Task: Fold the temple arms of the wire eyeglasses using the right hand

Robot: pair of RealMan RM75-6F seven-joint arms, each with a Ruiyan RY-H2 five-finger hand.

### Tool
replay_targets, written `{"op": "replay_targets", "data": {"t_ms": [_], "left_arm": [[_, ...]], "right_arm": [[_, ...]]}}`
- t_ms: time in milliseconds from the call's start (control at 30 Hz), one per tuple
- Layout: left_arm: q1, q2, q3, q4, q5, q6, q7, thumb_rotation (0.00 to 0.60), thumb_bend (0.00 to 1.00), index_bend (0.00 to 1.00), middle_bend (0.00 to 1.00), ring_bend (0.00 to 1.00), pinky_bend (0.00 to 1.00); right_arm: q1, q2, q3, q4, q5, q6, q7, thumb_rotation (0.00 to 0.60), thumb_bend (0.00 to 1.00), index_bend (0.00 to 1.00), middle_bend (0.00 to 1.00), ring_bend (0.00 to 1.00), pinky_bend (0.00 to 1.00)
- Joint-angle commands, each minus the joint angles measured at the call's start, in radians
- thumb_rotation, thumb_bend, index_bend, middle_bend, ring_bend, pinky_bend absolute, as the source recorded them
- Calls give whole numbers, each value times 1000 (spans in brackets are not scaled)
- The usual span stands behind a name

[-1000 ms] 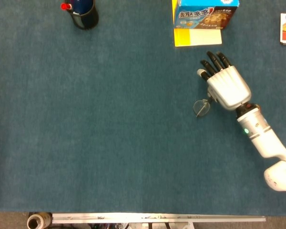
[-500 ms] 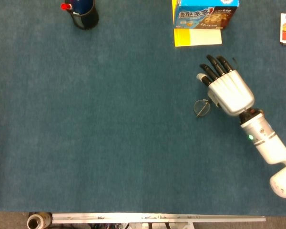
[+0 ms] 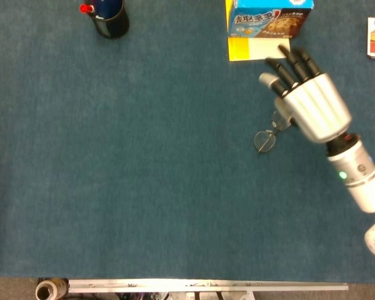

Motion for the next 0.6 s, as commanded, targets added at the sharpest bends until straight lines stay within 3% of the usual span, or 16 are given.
{"op": "replay_targets", "data": {"t_ms": [33, 300, 600], "left_arm": [[-1, -1, 0, 0, 0, 0, 1, 600, 101, 211, 191, 230, 485], [-2, -1, 0, 0, -1, -4, 0, 600, 101, 211, 191, 230, 485], [-2, 2, 0, -1, -2, -4, -11, 600, 101, 211, 191, 230, 485]], "right_arm": [[-1, 36, 29, -33, 9, 16, -22, 600, 351, 338, 242, 78, 155], [6, 80, 72, -6, 65, -9, -15, 600, 350, 338, 242, 78, 155], [13, 54, 84, 102, 110, -28, 33, 600, 342, 338, 249, 78, 156]]}}
